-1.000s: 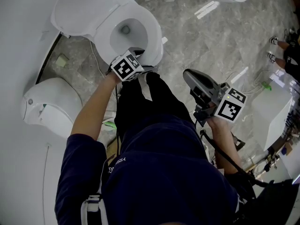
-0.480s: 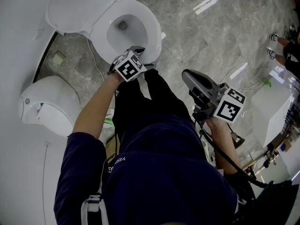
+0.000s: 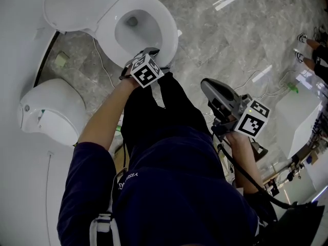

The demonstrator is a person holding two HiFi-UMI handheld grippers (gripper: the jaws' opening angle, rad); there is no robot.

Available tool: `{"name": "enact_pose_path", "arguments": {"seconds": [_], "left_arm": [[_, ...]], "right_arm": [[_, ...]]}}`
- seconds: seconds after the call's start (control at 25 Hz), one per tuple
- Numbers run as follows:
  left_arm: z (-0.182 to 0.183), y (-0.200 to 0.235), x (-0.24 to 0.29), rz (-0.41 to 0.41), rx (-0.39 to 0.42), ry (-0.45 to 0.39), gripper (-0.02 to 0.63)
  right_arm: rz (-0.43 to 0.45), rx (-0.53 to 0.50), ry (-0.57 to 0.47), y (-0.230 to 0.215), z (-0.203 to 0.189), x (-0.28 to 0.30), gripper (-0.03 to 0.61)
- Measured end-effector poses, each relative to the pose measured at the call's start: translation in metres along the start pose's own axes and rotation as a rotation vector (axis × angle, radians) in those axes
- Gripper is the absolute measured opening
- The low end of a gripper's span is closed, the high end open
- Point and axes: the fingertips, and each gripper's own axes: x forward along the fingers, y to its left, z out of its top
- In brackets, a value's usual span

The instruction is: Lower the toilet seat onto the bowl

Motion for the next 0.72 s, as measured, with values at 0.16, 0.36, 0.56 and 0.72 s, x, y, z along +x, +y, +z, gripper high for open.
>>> {"name": "enact_pose_path", "arguments": {"seconds": [0.16, 0.36, 0.56, 0.72], "left_arm": [[-0.004, 0.000, 0.012, 0.009, 0.005, 0.017, 0.356], [-0.013, -0.001, 0.028, 0.019, 0.010, 0.049, 0.360], [-0.022, -0.002, 0.045, 0.046, 0.021, 0.080, 0.365], [-0.030, -0.001, 0.065, 0.072, 0.029, 0.108, 0.367]], "right_arm": [[-0.006, 0.019, -0.003, -0.010, -0.007, -0.005, 0.009], [-0.012, 0.037, -0.009, -0.018, -0.015, -0.010, 0.009], [-0.024, 0.054, -0.002, -0.025, -0.023, -0.015, 0.009], [-0.034, 0.071, 0.010, -0.036, -0.031, -0.017, 0.009]]}}
